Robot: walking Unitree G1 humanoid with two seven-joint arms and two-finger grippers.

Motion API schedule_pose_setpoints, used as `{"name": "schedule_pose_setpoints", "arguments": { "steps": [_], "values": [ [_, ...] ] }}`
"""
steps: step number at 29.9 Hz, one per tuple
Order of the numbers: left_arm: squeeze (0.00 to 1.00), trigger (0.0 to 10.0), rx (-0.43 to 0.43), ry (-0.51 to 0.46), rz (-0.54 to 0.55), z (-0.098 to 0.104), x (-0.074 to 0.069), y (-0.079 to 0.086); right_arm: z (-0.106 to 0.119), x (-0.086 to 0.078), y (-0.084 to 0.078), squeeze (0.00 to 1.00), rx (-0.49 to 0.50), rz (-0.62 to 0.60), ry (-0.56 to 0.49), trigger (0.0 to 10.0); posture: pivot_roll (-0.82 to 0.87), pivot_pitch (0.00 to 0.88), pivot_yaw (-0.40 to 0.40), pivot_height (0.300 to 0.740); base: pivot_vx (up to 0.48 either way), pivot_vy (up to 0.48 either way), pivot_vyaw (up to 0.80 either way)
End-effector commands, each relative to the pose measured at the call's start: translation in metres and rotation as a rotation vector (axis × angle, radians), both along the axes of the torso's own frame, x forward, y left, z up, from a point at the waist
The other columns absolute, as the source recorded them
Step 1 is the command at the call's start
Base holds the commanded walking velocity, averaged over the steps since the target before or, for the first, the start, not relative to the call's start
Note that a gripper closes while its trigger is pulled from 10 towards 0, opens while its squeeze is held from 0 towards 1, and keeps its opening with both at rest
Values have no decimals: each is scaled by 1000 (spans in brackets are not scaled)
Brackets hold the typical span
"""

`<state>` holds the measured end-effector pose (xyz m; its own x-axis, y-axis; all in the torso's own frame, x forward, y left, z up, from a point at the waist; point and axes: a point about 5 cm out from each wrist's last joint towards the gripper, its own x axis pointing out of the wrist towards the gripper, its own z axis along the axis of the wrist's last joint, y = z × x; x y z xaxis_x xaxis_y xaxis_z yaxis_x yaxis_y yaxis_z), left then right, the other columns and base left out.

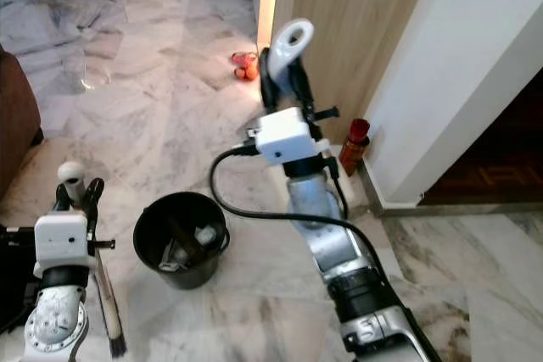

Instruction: Sweep floor

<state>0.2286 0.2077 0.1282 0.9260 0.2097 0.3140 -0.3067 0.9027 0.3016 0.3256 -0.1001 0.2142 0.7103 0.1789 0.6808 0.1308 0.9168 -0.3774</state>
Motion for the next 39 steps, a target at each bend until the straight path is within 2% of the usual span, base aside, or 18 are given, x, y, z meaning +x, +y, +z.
{"name": "schedule_pose_setpoints", "arguments": {
  "steps": [1, 7, 10, 14, 26, 39],
  "values": [
    [0, 10000, 19, -19, -25, 4, 1, -1, -2, 1, -9, 0, 1, -32, -3, 10000, 126, 109, -93, 740, 0, 0, 0],
    [0, 10000, -2, 1, -55, -1, 1, -4, -31, 6, -26, 0, 67, -67, 129, 10000, 116, 100, -85, 740, 0, 0, 0],
    [0, 10000, -4, 0, -70, 0, 3, -6, -48, 7, -39, 0, 173, -94, 230, 10000, 111, 88, -83, 740, 0, 0, 0],
    [0, 10000, -14, 2, -81, -1, 6, -7, -62, 8, -47, 0, 208, -107, 295, 10000, 110, 68, -85, 740, 0, 0, 0],
    [0, 10000, -61, 23, -89, -9, 11, -8, -80, 9, -58, 0, 348, -85, 396, 10000, 106, 24, -86, 740, 0, 0, 0],
    [0, 10000, -89, 24, -79, -12, 14, -7, -91, 7, -61, 0, 355, -76, 424, 10000, 101, 52, -88, 740, 0, 0, 0]
  ]
}}
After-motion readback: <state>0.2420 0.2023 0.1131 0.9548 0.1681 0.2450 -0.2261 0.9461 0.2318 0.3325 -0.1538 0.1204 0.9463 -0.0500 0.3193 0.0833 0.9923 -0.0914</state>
